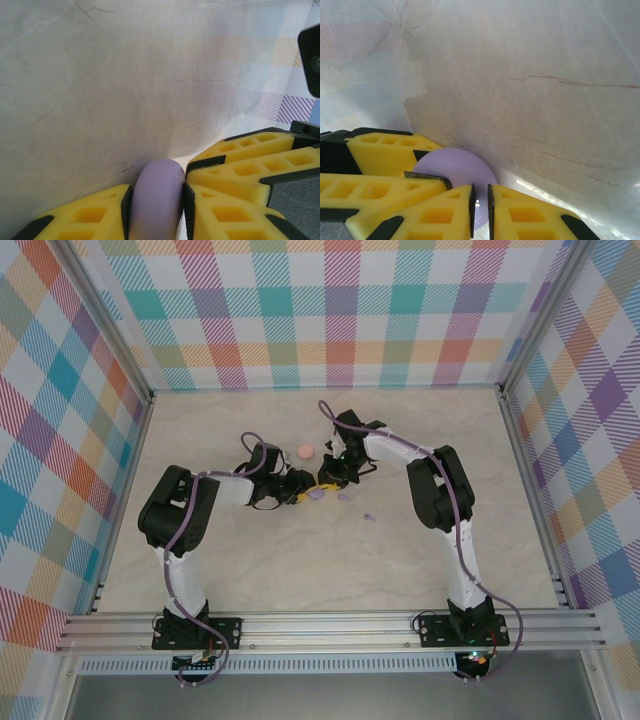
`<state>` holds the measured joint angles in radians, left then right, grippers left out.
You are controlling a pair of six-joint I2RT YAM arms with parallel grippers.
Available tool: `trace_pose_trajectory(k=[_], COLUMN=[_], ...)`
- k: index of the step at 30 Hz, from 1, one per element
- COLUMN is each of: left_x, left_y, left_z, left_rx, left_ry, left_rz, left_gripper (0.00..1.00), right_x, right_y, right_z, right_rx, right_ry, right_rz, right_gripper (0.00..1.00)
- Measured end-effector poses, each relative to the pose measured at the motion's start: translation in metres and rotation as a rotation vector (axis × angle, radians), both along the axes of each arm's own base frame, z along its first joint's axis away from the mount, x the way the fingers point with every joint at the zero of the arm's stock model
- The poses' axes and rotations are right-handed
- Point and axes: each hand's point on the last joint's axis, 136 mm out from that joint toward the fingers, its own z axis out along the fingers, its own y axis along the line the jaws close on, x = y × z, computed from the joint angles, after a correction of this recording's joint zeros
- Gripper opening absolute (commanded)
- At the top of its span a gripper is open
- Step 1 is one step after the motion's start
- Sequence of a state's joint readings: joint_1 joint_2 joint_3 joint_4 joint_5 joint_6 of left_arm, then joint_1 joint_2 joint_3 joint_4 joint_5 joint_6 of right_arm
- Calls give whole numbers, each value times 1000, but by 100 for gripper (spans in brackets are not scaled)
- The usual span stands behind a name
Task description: Insert the wireless bluetooth earbuds into the charging case
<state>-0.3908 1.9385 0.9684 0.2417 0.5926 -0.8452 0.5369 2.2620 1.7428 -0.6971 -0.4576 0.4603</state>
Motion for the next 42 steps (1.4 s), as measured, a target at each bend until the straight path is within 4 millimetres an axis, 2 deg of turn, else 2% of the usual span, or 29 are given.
trace_pose_trajectory(k=[3,9,12,14,17,21,25,29,34,39,42], left_x=[2,1,-4,-7,-6,-6,-6,-13,-27,-48,-63], left_y=[-1,-2,2,4,5,1,-8,-13,-16,-26,-38], left_z=[1,2,5,11,35,79,117,151,207,251,264], left_rx=[-5,-2,15,25,21,-18,-70,-113,-164,-211,-237], left_ry=[-12,-23,-33,-47,-118,-242,-340,-429,-581,-701,-734], left_rz=[1,-1,-4,-11,-30,-74,-135,-189,-254,-328,-380], left_gripper=[22,21,21,21,21,23,23,23,22,20,20], right_x=[1,-5,-13,-16,-14,-10,-19,-34,-56,-69,-74], right_y=[-2,-16,-29,-39,-58,-79,-89,-87,-80,-76,-74], right_z=[-2,-2,6,21,57,112,154,184,220,236,239], right_rx=[-2,-1,8,28,84,184,282,360,474,548,578], right_ry=[4,9,1,-25,-102,-252,-370,-439,-500,-508,-498], right_rz=[-7,-40,-60,-77,-108,-117,-79,-14,78,135,158], right_gripper=[19,24,27,30,36,43,48,54,61,62,62])
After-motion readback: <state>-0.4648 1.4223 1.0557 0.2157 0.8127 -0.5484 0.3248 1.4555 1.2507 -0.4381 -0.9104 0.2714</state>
